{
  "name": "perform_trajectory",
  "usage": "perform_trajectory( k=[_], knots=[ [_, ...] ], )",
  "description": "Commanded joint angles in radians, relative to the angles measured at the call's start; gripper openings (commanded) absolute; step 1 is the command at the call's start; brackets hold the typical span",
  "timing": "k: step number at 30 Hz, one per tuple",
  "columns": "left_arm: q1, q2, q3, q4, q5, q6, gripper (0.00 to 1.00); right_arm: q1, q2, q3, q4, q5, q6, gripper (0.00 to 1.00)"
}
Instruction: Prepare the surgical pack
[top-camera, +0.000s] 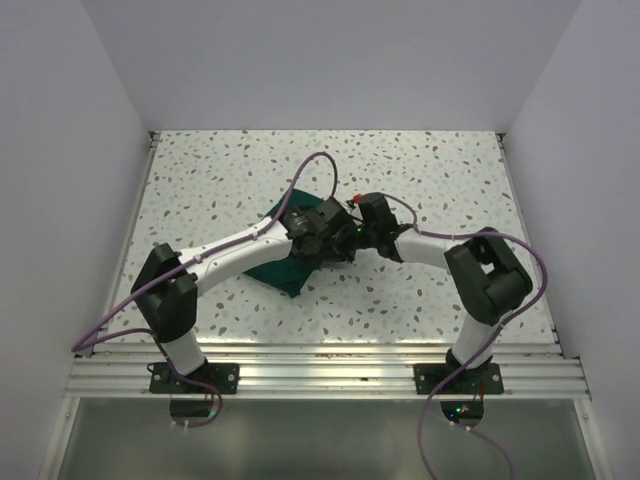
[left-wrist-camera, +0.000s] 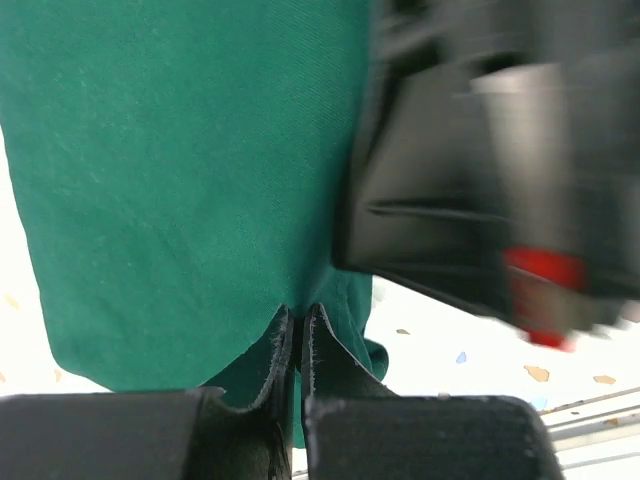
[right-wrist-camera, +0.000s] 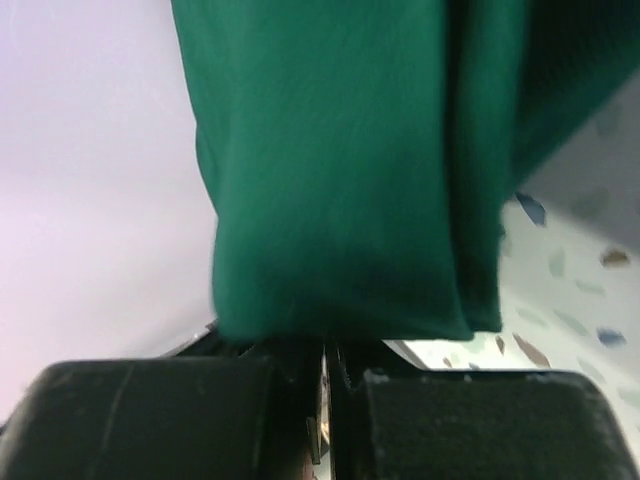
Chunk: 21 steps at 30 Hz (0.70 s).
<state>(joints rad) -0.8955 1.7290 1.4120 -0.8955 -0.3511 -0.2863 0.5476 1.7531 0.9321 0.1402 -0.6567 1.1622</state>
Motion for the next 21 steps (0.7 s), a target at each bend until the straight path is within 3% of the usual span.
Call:
perform_trajectory(
  k=[1, 8, 11, 21],
  knots=[
    [0.007, -0.086, 0.015, 0.059, 0.029, 0.05, 0.0, 0.037, 0.058, 0.066, 0.134, 0.075, 0.071, 0.0],
    [0.007, -0.082, 0.008, 0.101, 0.098, 0.096, 0.0, 0.084, 0.135, 0.025, 0.435, 0.281, 0.152, 0.0],
    [0.007, -0.062, 0.007, 0.107, 0.116, 0.098, 0.0, 0.087, 0.224, 0.03, 0.597, 0.295, 0.23, 0.0],
    [0.007, -0.052, -0.071, 0.135, 0.142, 0.062, 0.0, 0.038, 0.298, 0.054, 0.598, 0.237, 0.215, 0.0]
  ],
)
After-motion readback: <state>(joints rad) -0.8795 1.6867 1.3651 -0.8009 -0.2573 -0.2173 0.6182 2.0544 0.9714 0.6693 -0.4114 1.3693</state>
